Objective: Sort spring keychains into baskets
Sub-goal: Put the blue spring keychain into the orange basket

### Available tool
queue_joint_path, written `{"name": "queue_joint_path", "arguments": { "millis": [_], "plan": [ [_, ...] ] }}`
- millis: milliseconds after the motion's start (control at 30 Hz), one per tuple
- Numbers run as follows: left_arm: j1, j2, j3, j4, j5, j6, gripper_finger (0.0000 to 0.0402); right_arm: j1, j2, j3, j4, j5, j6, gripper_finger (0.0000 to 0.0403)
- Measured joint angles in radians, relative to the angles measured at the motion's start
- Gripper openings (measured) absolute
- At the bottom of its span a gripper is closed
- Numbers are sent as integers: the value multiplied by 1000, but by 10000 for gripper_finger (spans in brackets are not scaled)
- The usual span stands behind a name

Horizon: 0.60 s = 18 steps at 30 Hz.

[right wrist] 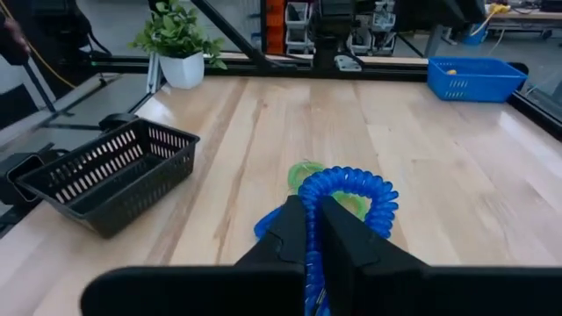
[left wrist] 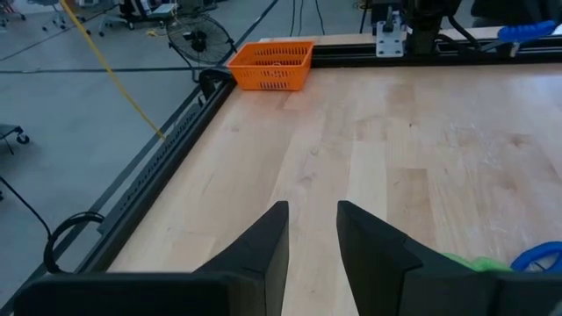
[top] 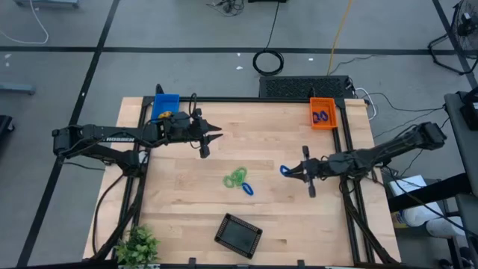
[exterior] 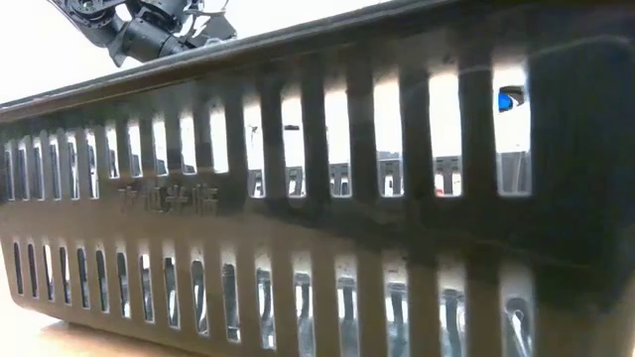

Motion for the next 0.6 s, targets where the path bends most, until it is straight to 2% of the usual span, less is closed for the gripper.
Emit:
{"name": "queue_joint_path", "arguments": {
  "millis": [333, 500, 600],
  "plan": [
    [0, 0, 0, 0, 0, 0, 108, -10, -142, -92, -5, 0, 23, 0],
    [0, 0, 0, 0, 0, 0, 108, -30, -174, -103, -7, 4, 25, 0],
    [0, 0, 0, 0, 0, 0, 108, -41, -174, -104, -5, 89, 45, 0]
  ]
}}
